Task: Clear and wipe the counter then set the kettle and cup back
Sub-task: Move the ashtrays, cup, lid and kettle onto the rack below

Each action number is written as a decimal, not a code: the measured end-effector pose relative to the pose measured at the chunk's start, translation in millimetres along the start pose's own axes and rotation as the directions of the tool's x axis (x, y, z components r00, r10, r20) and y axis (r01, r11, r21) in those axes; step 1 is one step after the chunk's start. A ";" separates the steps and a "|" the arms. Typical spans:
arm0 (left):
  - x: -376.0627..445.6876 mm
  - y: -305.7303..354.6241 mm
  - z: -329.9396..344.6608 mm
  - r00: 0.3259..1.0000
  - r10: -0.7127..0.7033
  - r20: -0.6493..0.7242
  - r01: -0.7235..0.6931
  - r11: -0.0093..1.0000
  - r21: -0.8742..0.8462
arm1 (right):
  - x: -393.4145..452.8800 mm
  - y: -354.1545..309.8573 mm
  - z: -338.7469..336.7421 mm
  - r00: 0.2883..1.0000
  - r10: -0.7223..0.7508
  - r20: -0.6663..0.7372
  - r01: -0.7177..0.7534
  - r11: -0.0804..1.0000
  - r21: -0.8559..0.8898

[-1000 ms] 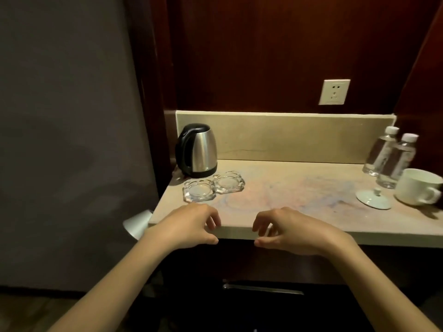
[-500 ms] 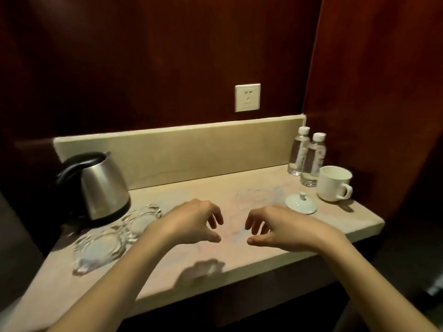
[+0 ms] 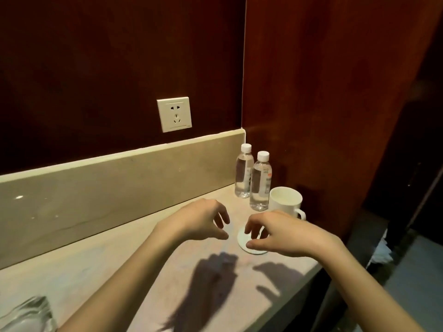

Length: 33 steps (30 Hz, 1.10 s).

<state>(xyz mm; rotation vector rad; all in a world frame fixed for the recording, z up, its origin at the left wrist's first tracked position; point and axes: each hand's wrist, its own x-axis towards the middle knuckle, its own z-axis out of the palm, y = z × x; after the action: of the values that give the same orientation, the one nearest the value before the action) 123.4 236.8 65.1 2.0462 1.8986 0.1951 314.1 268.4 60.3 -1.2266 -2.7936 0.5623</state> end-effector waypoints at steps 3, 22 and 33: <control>31.8 -4.2 -16.7 0.999 -0.007 -0.037 0.006 1.000 -0.022 | 24.3 17.8 -15.0 1.000 0.007 -0.015 -0.007 1.000 0.009; 250.9 -40.7 26.1 0.942 -0.220 -0.252 -0.002 0.749 -0.662 | 152.8 116.9 -37.8 0.897 0.336 -0.287 -0.254 0.923 0.289; 231.2 -46.3 48.6 0.867 -0.226 -0.445 -0.213 0.638 -0.740 | 159.2 114.8 -32.2 0.882 0.252 -0.398 -0.132 0.943 0.305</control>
<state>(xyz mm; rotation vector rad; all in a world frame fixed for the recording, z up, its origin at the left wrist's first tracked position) 118.1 459.6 -25.8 1.4244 1.5996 1.4178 291.4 464.3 33.9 -1.3785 -2.1641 0.5719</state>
